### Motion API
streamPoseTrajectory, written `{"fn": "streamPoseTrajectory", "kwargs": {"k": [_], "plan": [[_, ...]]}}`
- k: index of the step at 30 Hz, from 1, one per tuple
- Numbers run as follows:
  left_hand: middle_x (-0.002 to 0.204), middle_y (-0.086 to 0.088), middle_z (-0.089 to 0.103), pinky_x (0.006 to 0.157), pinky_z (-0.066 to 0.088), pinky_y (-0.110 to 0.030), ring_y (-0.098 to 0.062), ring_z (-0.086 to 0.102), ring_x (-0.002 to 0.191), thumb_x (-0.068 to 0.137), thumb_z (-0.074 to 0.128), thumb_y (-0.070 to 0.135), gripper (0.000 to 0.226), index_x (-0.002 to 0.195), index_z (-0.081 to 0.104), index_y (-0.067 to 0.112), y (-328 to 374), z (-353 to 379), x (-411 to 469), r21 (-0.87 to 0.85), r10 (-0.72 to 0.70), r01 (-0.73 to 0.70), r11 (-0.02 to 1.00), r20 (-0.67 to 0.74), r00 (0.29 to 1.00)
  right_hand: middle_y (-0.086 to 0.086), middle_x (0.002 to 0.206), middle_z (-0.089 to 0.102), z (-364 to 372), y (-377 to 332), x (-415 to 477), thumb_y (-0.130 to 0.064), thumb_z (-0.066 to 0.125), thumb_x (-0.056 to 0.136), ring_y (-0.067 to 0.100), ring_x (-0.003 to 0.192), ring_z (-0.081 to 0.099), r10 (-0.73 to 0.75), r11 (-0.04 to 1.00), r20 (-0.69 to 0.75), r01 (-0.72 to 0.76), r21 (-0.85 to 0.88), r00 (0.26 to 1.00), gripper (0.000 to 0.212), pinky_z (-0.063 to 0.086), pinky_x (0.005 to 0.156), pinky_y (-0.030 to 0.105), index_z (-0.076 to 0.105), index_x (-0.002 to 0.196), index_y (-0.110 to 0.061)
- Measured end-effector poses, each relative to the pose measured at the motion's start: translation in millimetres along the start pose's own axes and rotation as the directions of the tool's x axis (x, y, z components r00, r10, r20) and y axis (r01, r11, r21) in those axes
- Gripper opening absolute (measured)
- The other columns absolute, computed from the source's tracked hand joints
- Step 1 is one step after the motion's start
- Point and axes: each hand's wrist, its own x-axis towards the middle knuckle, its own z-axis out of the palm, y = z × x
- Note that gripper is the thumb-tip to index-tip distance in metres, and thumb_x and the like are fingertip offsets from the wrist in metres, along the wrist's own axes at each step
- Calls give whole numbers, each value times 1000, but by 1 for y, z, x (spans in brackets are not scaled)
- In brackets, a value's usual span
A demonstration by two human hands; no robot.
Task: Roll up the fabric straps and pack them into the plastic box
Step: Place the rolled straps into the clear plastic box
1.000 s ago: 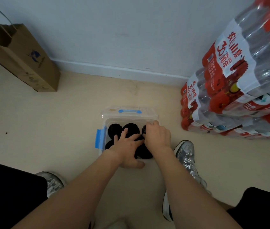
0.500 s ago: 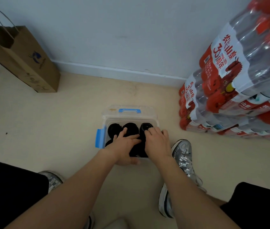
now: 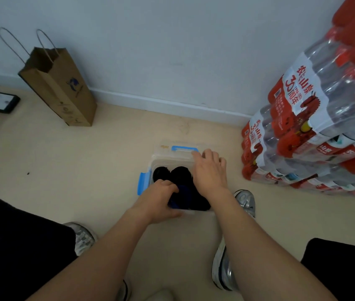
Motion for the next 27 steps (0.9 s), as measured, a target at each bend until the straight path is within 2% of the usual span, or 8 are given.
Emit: {"fn": "streamPoseTrajectory", "kwargs": {"k": [2, 6, 9, 11, 14, 17, 22, 27], "plan": [[129, 3, 63, 103, 47, -35, -21, 52, 124, 81, 81, 65, 69, 135, 65, 24, -6, -7, -8, 15, -42, 43, 999, -76, 996, 10, 142, 45, -5, 0, 5, -20, 59, 99, 36, 128, 46, 26, 1000, 46, -27, 12, 999, 61, 38, 105, 47, 43, 157, -28], [136, 2, 48, 108, 43, -39, -25, 38, 132, 79, 81, 63, 68, 135, 62, 30, -15, -13, -22, 42, -155, 161, 986, -124, 980, 9, 140, 46, -12, 0, 14, -20, 61, 103, 32, 130, 49, 15, 1000, 78, -14, -12, 997, 46, 39, 107, 45, 53, 148, -24], [138, -1, 44, 113, 41, -35, -25, 34, 134, 83, 85, 46, 64, 137, 59, 23, -20, -13, -29, -97, -204, 197, 976, -74, 976, 6, 140, 50, -17, -1, 6, -14, 62, 102, 29, 129, 53, -10, 1000, 48, 10, 8, 999, 44, 39, 105, 43, 53, 143, -22], [132, -5, 51, 107, 42, -33, -28, 44, 129, 92, 77, 34, 46, 130, 60, 17, -18, -19, -31, -177, -228, 205, 963, -121, 966, 3, 139, 52, -20, -2, -6, -12, 61, 100, 28, 127, 53, -53, 998, 18, 53, 26, 998, 42, 40, 105, 42, 53, 139, -24], [108, -10, 62, 83, 50, -43, -36, 62, 100, 99, 63, 21, 15, 108, 54, 13, -10, -31, -28, -361, -405, 286, 888, -317, 857, 2, 137, 50, -24, 2, -24, -23, 64, 102, 26, 127, 50, -117, 983, 7, 115, 141, 993, 29, 38, 108, 42, 58, 131, -26], [112, -11, 62, 75, 50, -43, -36, 61, 88, 100, 58, 22, 17, 113, 50, 16, -5, -38, -27, -464, -581, 389, 796, -402, 708, 1, 152, 42, -27, 7, -38, -34, 78, 95, 25, 144, 40, -170, 950, 73, 143, 278, 983, 24, 33, 118, 45, 66, 116, -32], [137, -13, 60, 89, 53, -43, -35, 65, 114, 110, 54, 33, 41, 144, 49, 12, -6, -25, -29, -328, -526, 452, 829, -189, 829, 0, 168, 32, -28, 9, -56, -34, 85, 85, 26, 156, 28, -181, 945, 295, 84, 315, 938, 21, 35, 117, 46, 75, 104, -38], [124, -15, 66, 77, 50, -40, -34, 64, 97, 108, 61, 33, 36, 135, 52, 11, -3, -19, -30, -268, -579, 530, 804, -157, 800, 1, 150, 45, -29, 13, -65, -44, 83, 84, 26, 142, 39, -135, 962, 297, 53, 268, 945, 22, 41, 107, 42, 77, 103, -34]]}}
